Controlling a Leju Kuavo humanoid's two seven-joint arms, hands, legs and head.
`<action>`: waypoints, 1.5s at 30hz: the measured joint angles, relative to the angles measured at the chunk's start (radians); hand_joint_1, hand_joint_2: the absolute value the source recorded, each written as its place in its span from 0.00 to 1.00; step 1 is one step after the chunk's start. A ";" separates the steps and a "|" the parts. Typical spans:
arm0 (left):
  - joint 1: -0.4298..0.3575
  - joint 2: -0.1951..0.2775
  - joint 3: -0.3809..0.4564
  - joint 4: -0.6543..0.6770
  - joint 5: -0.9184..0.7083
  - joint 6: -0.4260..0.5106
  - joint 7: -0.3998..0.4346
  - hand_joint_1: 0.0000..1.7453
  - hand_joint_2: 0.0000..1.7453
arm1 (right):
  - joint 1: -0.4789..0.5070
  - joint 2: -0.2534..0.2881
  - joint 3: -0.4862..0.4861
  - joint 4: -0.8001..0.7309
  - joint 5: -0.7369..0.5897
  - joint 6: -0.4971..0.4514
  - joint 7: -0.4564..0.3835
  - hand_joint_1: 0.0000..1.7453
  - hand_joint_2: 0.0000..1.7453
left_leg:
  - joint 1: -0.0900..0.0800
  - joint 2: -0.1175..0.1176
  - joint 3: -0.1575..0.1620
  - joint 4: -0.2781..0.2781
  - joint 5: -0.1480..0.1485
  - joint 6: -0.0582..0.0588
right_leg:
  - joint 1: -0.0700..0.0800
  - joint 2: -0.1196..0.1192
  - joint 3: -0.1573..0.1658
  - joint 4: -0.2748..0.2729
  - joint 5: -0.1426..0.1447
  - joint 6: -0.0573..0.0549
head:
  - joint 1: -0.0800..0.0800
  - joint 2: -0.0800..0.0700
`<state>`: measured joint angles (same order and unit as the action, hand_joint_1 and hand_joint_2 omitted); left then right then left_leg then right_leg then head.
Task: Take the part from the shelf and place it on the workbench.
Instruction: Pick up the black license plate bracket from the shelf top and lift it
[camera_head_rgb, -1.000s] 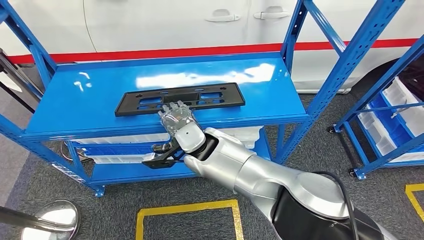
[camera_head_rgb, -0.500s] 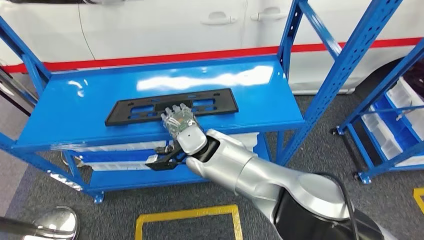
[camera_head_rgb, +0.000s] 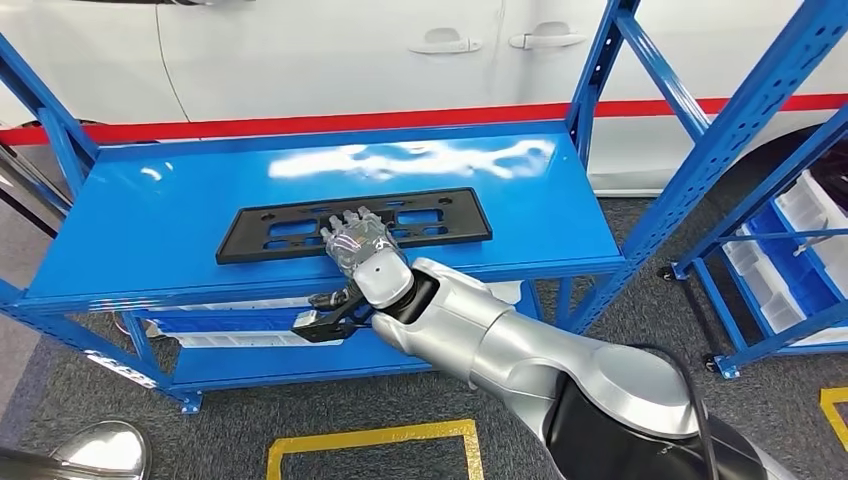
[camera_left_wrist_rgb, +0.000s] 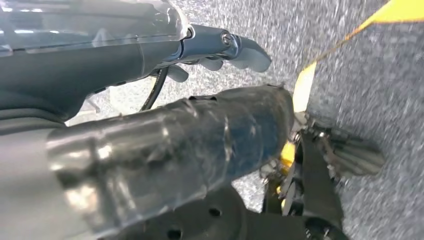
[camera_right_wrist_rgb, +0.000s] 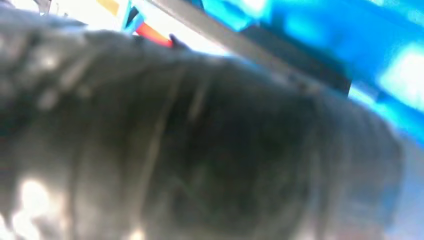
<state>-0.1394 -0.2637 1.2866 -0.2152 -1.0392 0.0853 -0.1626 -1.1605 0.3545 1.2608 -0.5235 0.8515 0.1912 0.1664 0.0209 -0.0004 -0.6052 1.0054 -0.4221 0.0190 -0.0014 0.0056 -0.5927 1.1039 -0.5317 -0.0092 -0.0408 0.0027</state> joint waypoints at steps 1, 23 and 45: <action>0.000 0.000 0.000 0.000 0.000 0.000 0.000 0.00 0.00 | -0.001 -0.001 0.000 0.001 0.000 0.000 0.000 0.00 0.00 | -0.001 0.000 0.004 -0.001 -0.004 0.005 | -0.002 -0.001 -0.033 0.062 -0.025 0.003 | 0.000 0.000; 0.000 -0.001 0.007 0.000 0.000 -0.005 0.004 0.00 0.00 | 0.017 -0.002 0.003 0.020 -0.002 0.006 -0.016 0.00 0.00 | -0.005 0.003 -0.092 0.141 -0.008 -0.035 | -0.004 0.004 0.025 -0.081 0.062 -0.036 | -0.001 0.000; -0.003 -0.002 0.033 0.003 0.004 -0.010 0.018 0.00 0.00 | 0.053 -0.002 0.006 0.024 -0.043 0.007 -0.036 0.00 0.00 | -0.020 -0.001 0.017 0.012 -0.035 -0.011 | 0.008 -0.001 -0.012 -0.085 0.094 -0.046 | -0.004 0.000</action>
<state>-0.1428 -0.2660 1.3196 -0.2121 -1.0354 0.0748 -0.1448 -1.1072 0.3527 1.2667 -0.4991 0.8084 0.1984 0.1309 0.0010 -0.0018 -0.5884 1.0177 -0.4575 0.0080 0.0066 0.0044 -0.6049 1.0185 -0.4377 -0.0549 -0.0446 0.0027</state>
